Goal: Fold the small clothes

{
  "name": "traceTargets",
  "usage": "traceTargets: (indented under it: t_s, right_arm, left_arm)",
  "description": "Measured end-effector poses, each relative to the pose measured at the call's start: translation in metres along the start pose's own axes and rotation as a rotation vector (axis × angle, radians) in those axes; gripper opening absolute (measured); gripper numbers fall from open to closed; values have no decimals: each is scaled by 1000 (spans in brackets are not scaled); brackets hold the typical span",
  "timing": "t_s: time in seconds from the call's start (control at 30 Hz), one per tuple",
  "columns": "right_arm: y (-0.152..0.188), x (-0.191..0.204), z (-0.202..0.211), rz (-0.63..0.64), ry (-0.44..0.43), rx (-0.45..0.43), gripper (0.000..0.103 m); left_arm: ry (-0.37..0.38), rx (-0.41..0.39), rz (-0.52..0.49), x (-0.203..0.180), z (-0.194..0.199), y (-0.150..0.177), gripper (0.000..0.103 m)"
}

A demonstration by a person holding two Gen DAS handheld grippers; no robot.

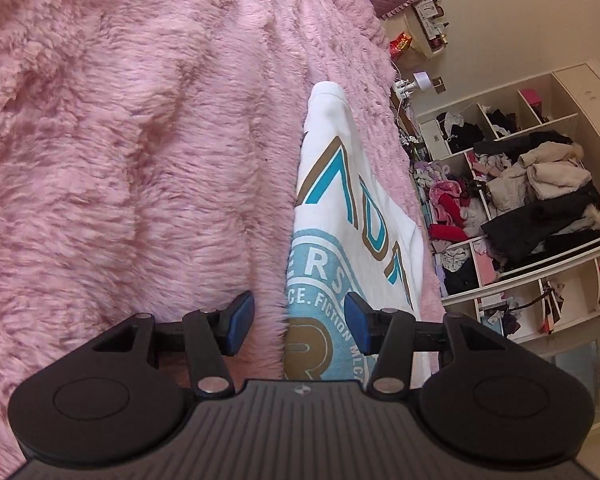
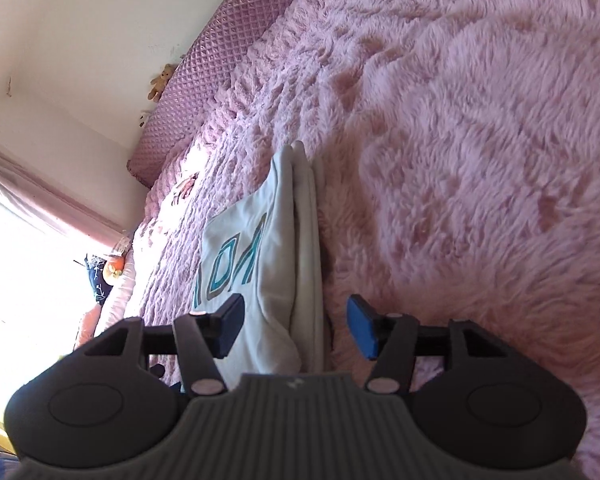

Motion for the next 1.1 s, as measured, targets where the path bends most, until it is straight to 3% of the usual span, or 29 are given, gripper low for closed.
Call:
traceTargets:
  t_s: [0.17, 0.33, 0.53, 0.7, 0.8, 0.97, 1.1]
  right_arm:
    - [-6, -7, -20, -37, -62, 46, 54]
    - [-11, 0, -52, -29, -69, 99, 54]
    - [-13, 18, -89, 49, -32, 126, 64]
    - [-11, 30, -110, 127, 7, 135, 64]
    - [-12, 30, -115, 139, 10, 136, 64]
    - [-11, 28, -116, 146, 11, 135, 64]
    - [-9, 32, -120, 169, 44, 135, 57]
  left_arm:
    - [42, 10, 39, 6, -24, -9, 60]
    - [74, 40, 28, -4, -58, -19, 61]
    - [68, 79, -28, -18, -93, -26, 75]
    - [102, 81, 14, -14, -104, -33, 75]
    - [114, 89, -29, -17, -107, -31, 75]
    - [73, 93, -52, -17, -108, -28, 53]
    - [55, 84, -48, -18, -107, -27, 45]
Point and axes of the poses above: each gripper's, at about its wrist camera, not at the fingertips, and z roughly against the way its jaws point, x to its left, y to its underside, the point moved 5 cm from there along -z, roughly the way its jaws point, and after that the axes turned 10 degrees about -z, right-handed, at the moved point
